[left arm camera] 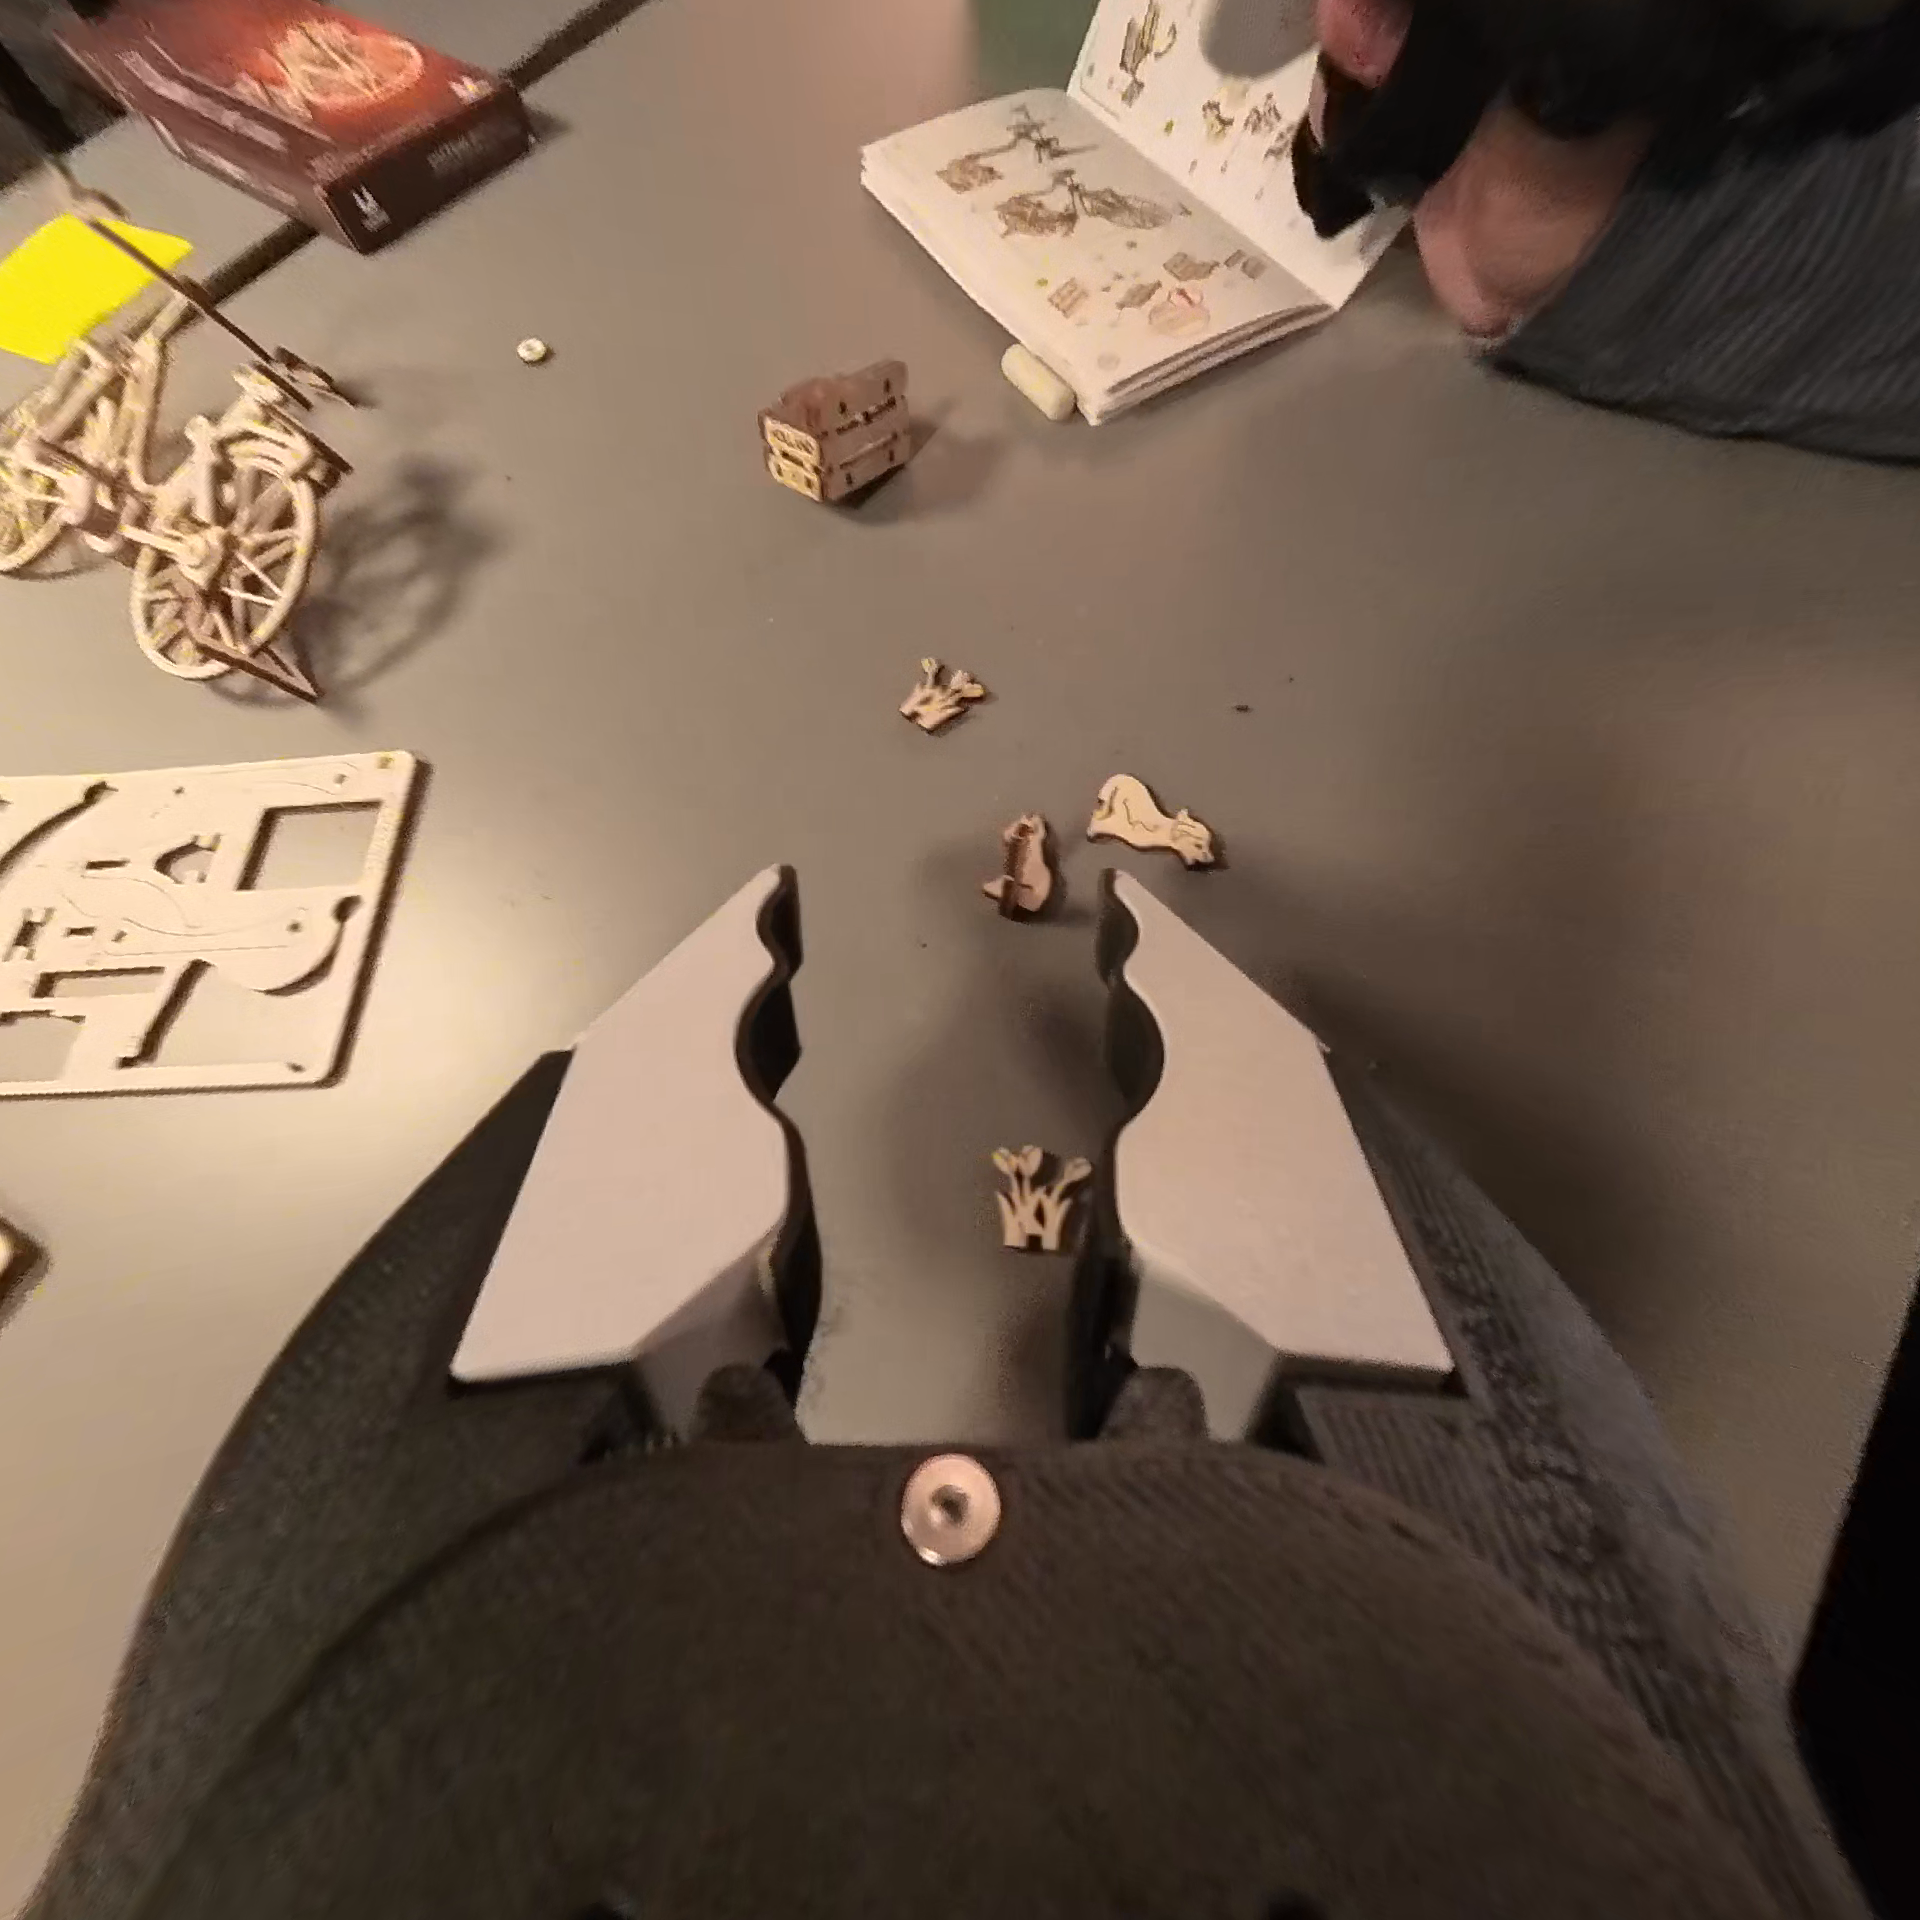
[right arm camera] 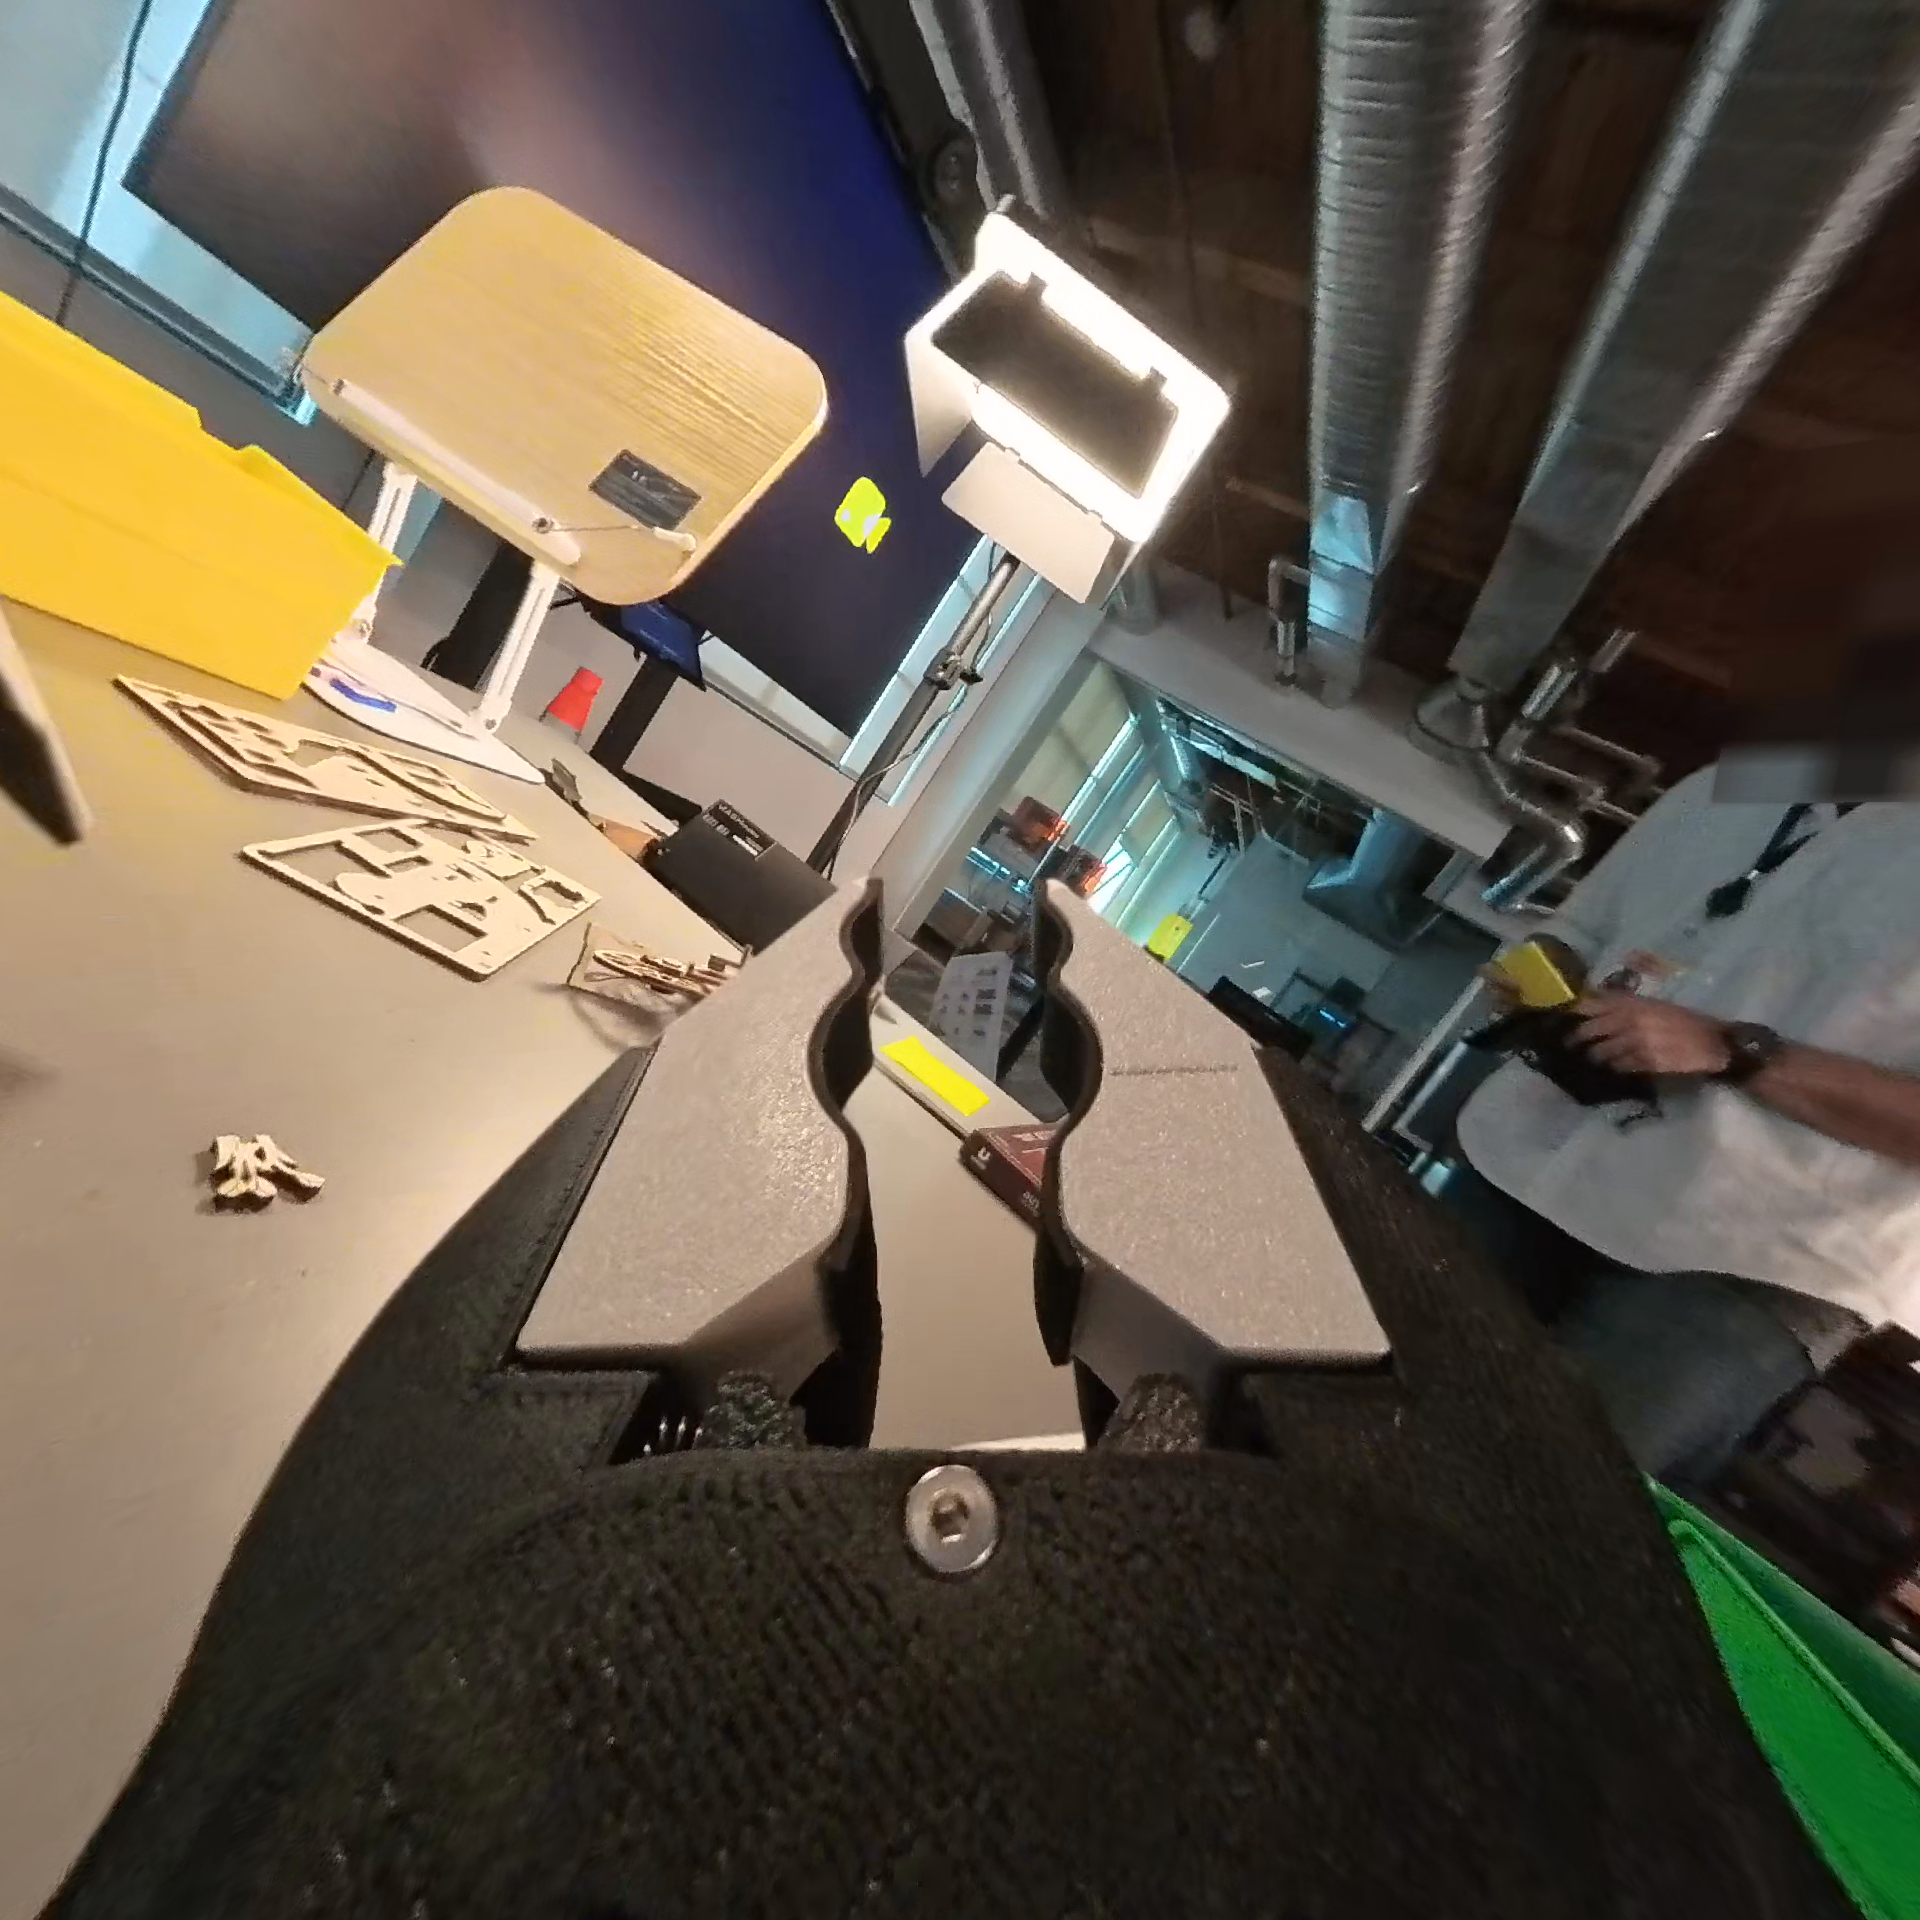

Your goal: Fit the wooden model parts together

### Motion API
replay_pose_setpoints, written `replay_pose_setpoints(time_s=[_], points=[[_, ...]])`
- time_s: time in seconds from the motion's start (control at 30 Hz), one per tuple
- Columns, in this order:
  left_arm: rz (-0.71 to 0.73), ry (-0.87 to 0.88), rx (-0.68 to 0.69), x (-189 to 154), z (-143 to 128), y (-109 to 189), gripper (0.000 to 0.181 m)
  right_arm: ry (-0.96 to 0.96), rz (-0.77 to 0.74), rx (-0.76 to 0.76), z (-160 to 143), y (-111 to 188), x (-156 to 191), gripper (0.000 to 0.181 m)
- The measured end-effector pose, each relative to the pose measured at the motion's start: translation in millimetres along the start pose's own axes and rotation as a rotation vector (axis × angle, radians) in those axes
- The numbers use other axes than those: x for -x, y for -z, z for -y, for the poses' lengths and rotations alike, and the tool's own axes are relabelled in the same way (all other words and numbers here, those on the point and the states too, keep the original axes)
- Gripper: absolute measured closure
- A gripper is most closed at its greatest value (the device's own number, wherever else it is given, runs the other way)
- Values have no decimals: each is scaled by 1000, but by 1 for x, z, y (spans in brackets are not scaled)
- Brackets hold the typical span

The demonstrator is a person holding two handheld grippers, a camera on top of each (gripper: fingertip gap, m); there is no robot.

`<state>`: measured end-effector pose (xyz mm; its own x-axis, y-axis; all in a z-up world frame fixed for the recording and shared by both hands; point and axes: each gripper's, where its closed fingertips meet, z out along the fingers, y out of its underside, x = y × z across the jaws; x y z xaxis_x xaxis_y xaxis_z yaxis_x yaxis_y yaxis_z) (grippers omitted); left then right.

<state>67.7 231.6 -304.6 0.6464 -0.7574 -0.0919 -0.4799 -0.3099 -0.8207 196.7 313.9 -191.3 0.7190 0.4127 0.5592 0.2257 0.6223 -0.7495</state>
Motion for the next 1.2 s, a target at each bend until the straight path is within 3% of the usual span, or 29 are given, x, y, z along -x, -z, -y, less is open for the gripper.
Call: replay_pose_setpoints(time_s=[0.13, 0.3, 0.4, 0.83, 0.97, 1.1, 1.2], points=[[40, -30, -103, 17, 13, 6, 122, -10, -8, 18, -5, 1, -2, 156], [75, 46, -441, 38, 38, 24, 124, 4, -39, 51, -10, 2, -6, 158], [124, 75, -518, 48, 43, 38, 122, 37, -54, 76, -13, 3, -6, 159], [140, 64, -520, 49, 41, 38, 120, 96, -65, 186, -18, 5, 9, 163], [-10, 10, -467, 24, 37, 29, 123, -11, 156, 214, -21, 3, 43, 163], [-231, -3, -346, -6, 26, 20, 134, -244, 566, 253, -13, 16, 98, 172], [-304, -2, -251, -17, 16, 11, 133, -450, 827, 369, -6, 36, 128, 166]])
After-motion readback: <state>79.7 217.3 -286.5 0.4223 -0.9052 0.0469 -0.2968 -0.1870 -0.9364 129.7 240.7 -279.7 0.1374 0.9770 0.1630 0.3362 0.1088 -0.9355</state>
